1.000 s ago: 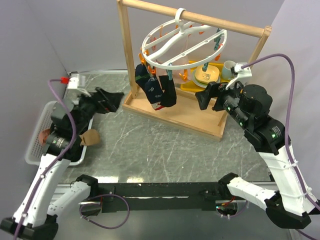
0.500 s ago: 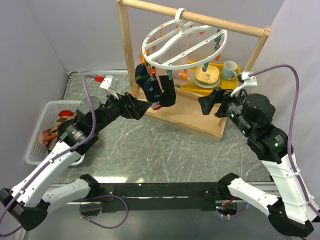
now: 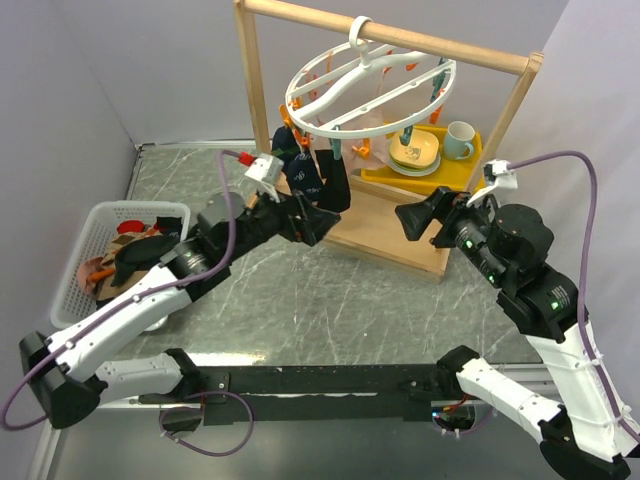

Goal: Remove the socks clipped to the hanger

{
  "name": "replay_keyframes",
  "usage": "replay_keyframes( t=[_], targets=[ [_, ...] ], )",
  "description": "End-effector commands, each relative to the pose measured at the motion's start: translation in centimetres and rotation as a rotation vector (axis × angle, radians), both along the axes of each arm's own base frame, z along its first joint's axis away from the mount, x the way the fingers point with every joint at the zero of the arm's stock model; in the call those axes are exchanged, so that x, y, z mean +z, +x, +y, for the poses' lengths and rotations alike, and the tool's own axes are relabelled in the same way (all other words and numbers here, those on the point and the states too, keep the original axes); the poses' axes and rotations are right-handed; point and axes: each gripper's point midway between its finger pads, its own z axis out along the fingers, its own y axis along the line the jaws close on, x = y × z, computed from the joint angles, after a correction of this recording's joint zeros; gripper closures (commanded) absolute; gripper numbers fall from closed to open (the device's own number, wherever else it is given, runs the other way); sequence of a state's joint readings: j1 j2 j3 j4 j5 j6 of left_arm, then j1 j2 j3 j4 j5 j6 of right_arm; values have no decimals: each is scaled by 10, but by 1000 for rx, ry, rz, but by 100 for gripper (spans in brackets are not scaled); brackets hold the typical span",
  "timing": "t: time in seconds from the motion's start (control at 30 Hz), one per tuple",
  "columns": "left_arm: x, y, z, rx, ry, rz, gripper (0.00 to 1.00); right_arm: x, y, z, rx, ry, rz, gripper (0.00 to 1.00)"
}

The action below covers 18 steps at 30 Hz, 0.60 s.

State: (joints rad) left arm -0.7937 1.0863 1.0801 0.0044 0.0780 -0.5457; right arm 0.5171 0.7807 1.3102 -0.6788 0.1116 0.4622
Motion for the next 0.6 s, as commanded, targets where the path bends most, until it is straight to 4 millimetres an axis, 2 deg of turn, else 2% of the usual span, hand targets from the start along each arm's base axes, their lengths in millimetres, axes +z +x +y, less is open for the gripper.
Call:
replay_keyframes(
  t=[0.0, 0.03, 0.13, 0.27, 0.43, 0.57],
  targets=[
    [36, 5, -17, 4, -74, -77, 1, 19, -12, 19, 152, -5, -115, 0],
    [42, 5, -20, 2, -74, -96, 1, 28, -16, 23, 192, -16, -174, 0],
    [43, 12, -25, 23, -63, -118, 1, 28, -15, 17, 165, -18, -207, 0],
    [38, 35, -15, 163, -46, -114, 1, 26, -8, 6, 93, -37, -172, 0],
    [31, 53, -9, 264, -20, -129, 2, 29, -8, 10, 111, -34, -163, 0],
    [28, 63, -24, 250, -7, -141, 7, 34, -5, 11, 104, -36, -148, 0]
  ],
)
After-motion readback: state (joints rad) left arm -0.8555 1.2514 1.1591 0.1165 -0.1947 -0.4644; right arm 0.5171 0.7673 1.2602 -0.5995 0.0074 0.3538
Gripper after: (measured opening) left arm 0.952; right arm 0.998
